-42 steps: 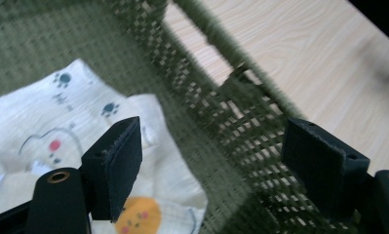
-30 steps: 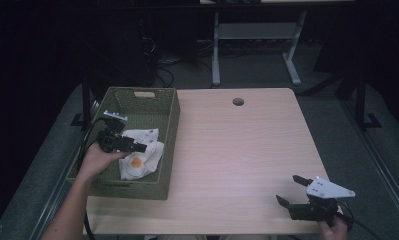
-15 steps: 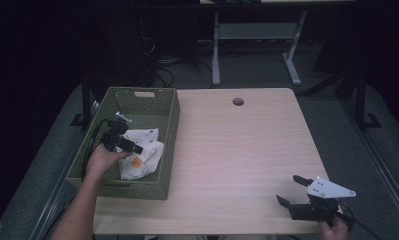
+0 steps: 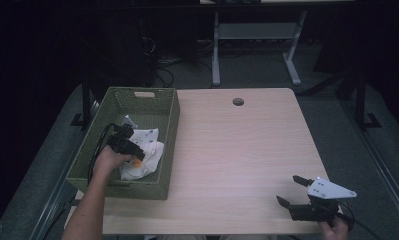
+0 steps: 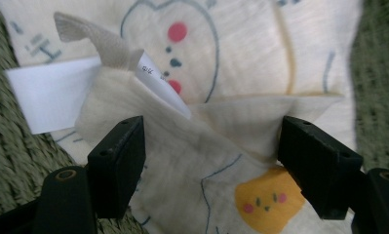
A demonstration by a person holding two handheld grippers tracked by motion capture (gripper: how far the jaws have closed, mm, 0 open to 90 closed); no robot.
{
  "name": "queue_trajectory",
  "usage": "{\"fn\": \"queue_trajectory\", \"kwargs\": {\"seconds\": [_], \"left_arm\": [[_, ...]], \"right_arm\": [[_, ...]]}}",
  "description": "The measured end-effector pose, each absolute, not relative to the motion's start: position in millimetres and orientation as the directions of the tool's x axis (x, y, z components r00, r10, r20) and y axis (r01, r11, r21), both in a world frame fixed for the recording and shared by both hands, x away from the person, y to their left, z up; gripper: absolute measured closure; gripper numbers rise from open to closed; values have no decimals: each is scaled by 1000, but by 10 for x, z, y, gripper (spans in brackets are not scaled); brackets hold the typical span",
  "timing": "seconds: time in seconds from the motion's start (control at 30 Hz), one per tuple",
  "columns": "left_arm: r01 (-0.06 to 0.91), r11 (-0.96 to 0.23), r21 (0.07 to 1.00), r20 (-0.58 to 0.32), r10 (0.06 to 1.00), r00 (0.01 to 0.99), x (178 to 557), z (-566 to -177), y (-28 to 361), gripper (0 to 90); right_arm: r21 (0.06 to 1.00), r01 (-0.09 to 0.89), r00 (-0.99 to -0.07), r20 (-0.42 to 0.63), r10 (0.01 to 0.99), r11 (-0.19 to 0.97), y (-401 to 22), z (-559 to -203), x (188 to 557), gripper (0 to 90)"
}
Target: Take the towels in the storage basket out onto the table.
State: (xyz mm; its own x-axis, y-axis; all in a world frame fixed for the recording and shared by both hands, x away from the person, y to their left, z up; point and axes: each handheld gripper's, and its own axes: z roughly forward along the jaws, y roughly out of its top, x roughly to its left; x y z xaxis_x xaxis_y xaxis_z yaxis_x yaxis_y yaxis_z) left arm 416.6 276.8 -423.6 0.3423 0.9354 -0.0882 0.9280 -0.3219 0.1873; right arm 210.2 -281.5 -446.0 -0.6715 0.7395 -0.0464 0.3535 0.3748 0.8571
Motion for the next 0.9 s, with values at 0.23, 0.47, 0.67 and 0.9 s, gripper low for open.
{"fn": "queue_trajectory", "kwargs": {"seconds": [0.23, 0.47, 0.67, 0.9], "left_arm": [[929, -327, 173, -67, 937, 342, 4181, -4273, 2740, 284], [921, -337, 193, -29, 937, 349, 4141, -4292, 2703, 343], [916, -352, 193, -42, 930, 366, 4138, -4264, 2715, 430], [926, -324, 195, -87, 934, 345, 4148, -4246, 2789, 545]], "right_arm": [[858, 355, -671, -42, 740, 371, -2812, -4461, 2106, 137], [858, 354, -672, -43, 739, 372, -2805, -4453, 2098, 137], [860, 351, -673, -43, 738, 370, -2796, -4452, 2096, 137], [858, 355, -673, -41, 738, 372, -2790, -4455, 2095, 137]]}}
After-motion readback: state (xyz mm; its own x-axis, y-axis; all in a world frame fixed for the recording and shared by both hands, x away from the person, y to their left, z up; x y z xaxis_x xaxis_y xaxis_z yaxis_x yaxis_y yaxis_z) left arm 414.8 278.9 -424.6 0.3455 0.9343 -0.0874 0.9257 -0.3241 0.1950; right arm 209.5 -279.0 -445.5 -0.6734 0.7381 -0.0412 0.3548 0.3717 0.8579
